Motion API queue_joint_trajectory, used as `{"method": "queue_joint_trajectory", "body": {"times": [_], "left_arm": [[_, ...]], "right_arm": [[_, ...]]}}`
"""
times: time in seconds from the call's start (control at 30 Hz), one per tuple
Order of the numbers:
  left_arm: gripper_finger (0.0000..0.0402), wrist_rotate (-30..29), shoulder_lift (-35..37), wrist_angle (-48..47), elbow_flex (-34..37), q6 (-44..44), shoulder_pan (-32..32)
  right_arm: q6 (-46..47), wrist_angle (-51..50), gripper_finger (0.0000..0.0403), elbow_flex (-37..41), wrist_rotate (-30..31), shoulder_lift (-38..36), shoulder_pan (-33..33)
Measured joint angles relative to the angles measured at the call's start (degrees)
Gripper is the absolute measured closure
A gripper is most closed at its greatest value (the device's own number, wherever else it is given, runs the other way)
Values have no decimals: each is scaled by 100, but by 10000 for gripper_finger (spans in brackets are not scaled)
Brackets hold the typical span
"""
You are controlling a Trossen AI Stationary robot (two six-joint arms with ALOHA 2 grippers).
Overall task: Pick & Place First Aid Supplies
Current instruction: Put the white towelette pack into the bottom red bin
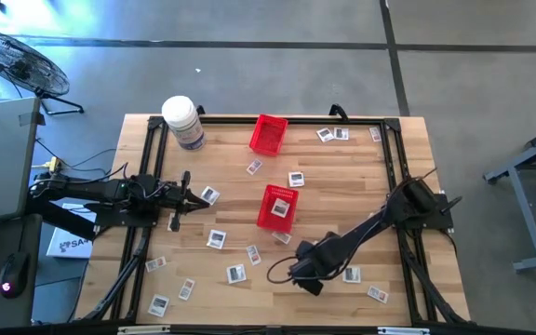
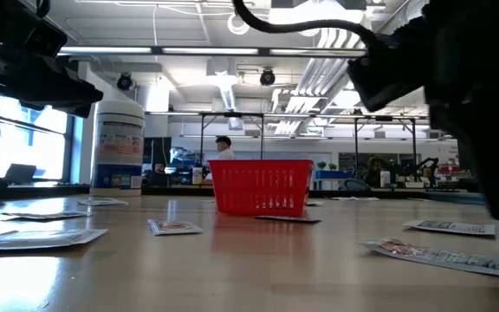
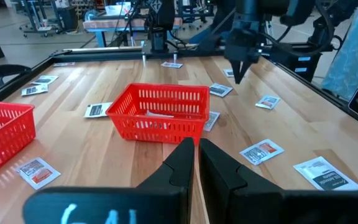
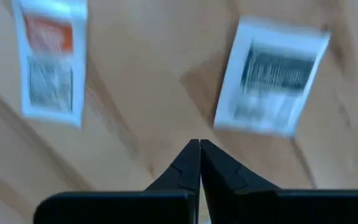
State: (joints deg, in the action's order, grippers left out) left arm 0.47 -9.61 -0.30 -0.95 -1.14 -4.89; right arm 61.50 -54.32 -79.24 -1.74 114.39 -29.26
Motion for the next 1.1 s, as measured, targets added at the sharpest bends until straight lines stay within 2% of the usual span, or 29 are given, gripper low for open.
{"method": "queue_joint_trajectory", "body": {"times": [0.13,0.37,0.53,0.77,0.83,0.93,1.1], "left_arm": [[380,0,0,0,0,-1,-2],[380,0,-2,-2,0,-1,-2],[380,0,0,0,0,-1,0],[380,0,0,-2,0,-1,0],[380,0,-1,-2,0,-1,0],[380,0,0,-2,0,-1,-1],[380,0,-2,0,0,-1,0]], "right_arm": [[-52,371,399,420,21,-164,142],[-308,708,401,939,-343,-219,290],[-787,-327,401,728,-369,-173,384],[-1939,-1668,397,590,367,-153,589],[-1804,-1918,397,585,481,-158,691],[-1550,-1946,400,533,195,-234,815],[-694,-1347,396,321,77,-385,833]]}}
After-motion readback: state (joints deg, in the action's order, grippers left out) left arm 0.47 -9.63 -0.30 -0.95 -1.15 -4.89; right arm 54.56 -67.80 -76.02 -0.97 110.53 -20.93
